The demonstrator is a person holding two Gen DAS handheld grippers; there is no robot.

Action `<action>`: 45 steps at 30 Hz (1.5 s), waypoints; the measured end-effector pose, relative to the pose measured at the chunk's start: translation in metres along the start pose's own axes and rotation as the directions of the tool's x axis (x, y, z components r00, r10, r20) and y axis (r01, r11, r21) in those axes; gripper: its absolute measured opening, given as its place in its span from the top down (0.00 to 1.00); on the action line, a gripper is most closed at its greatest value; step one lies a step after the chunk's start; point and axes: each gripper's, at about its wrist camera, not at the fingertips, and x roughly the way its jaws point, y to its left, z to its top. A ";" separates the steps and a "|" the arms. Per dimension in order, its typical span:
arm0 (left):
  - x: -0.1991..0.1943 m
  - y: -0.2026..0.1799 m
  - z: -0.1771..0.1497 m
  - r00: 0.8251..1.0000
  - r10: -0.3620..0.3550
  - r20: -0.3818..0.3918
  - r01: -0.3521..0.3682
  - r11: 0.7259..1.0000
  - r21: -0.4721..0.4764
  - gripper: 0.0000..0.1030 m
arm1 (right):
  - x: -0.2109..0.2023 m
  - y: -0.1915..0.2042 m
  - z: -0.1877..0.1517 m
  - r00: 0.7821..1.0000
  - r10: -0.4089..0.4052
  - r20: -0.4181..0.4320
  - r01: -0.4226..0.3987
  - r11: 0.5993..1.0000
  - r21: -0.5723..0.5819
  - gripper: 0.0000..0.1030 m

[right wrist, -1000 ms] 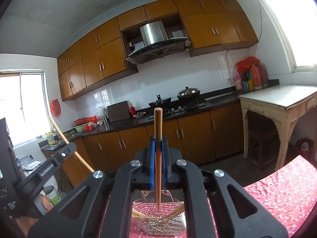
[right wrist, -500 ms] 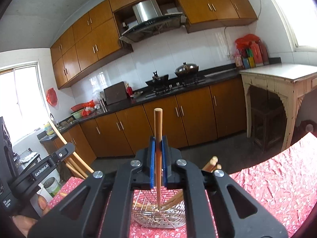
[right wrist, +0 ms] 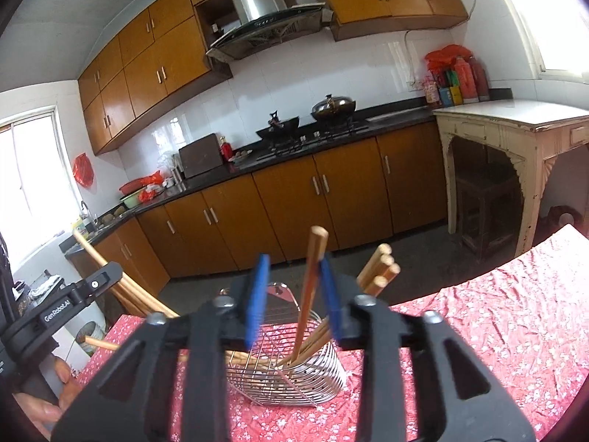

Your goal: Organize utensils

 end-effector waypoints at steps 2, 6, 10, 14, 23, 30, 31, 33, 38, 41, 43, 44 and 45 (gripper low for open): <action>-0.005 0.001 0.003 1.000 0.001 0.009 -0.001 1.000 -0.007 0.84 | -0.010 0.001 0.003 1.000 -0.011 0.026 0.011 1.000 -0.002 0.59; -0.026 0.011 0.010 0.998 0.018 0.058 -0.017 1.000 -0.026 0.56 | -0.036 0.000 0.010 0.995 -0.047 0.090 0.048 0.999 -0.015 0.47; -0.048 0.021 0.014 0.996 0.025 0.090 -0.022 0.999 -0.035 0.54 | -0.067 0.002 0.011 0.986 -0.085 0.146 0.090 0.996 -0.028 0.38; -0.077 0.036 0.009 0.993 0.029 0.110 -0.024 0.999 -0.048 0.44 | -0.098 0.005 0.004 0.980 -0.103 0.169 0.112 0.993 -0.044 0.26; -0.125 0.050 -0.036 0.994 0.012 0.105 -0.012 1.000 -0.003 0.10 | -0.159 0.021 -0.066 0.988 -0.074 0.136 0.091 0.988 -0.125 0.04; -0.150 0.045 -0.087 0.996 0.011 0.087 -0.020 0.995 0.102 0.02 | -0.186 0.038 -0.116 0.982 -0.108 0.154 0.138 0.971 -0.197 0.04; -0.153 0.045 -0.093 0.996 0.014 0.087 -0.024 0.993 0.112 0.02 | -0.190 0.040 -0.122 0.980 -0.120 0.159 0.151 0.967 -0.205 0.04; -0.158 0.041 -0.107 0.995 0.029 0.092 -0.042 0.989 0.143 0.02 | -0.195 0.043 -0.131 0.977 -0.136 0.163 0.171 0.959 -0.227 0.04; -0.169 0.038 -0.130 0.991 0.079 0.112 -0.099 0.976 0.194 0.02 | -0.207 0.049 -0.148 0.974 -0.147 0.170 0.186 0.952 -0.244 0.04; -0.171 0.039 -0.138 0.992 0.075 0.100 -0.093 0.978 0.189 0.02 | -0.210 0.051 -0.156 0.975 -0.139 0.171 0.180 0.951 -0.251 0.04; -0.173 0.038 -0.141 0.992 0.079 0.101 -0.098 0.977 0.192 0.02 | -0.211 0.053 -0.161 0.972 -0.150 0.183 0.196 0.944 -0.266 0.04; -0.174 0.038 -0.142 0.991 0.084 0.105 -0.103 0.975 0.197 0.02 | -0.212 0.054 -0.163 0.970 -0.153 0.189 0.201 0.942 -0.270 0.04; -0.175 0.038 -0.142 0.990 0.089 0.111 -0.110 0.973 0.204 0.02 | -0.214 0.055 -0.165 0.969 -0.151 0.196 0.202 0.941 -0.273 0.04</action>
